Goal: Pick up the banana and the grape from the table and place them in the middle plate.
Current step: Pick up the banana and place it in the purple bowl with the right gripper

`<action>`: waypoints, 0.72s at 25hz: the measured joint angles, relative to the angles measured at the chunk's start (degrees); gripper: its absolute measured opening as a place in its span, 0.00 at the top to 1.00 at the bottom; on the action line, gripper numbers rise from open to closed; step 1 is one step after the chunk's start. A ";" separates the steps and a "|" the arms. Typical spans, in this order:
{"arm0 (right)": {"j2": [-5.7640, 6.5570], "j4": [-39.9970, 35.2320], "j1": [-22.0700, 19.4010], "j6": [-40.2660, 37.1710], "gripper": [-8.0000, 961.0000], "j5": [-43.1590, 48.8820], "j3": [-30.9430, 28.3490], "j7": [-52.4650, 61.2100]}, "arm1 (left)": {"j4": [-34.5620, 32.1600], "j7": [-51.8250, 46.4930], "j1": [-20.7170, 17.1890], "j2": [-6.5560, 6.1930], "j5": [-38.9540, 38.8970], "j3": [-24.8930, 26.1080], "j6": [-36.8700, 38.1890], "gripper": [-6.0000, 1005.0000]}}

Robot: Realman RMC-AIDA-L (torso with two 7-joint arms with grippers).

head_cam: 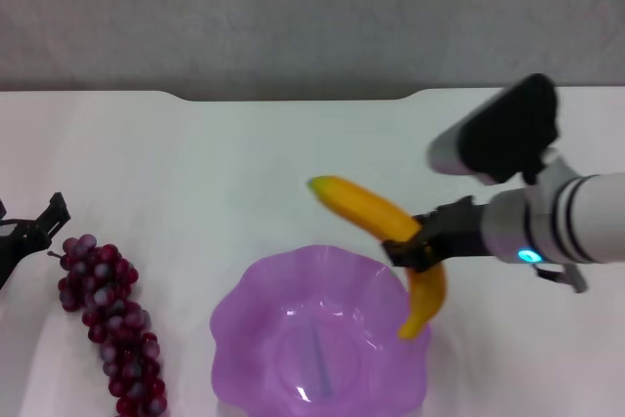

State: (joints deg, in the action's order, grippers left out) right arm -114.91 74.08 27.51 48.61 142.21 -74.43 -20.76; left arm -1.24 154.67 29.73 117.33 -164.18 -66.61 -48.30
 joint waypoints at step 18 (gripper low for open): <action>-0.15 -4.79 4.54 -3.12 0.46 -4.23 12.58 -1.45 | 0.01 -0.23 0.67 0.10 0.07 -0.04 0.05 0.12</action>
State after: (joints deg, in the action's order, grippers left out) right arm -115.06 69.29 32.05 45.49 137.98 -61.85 -22.21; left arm -1.23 154.44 30.40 117.43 -164.11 -66.66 -48.25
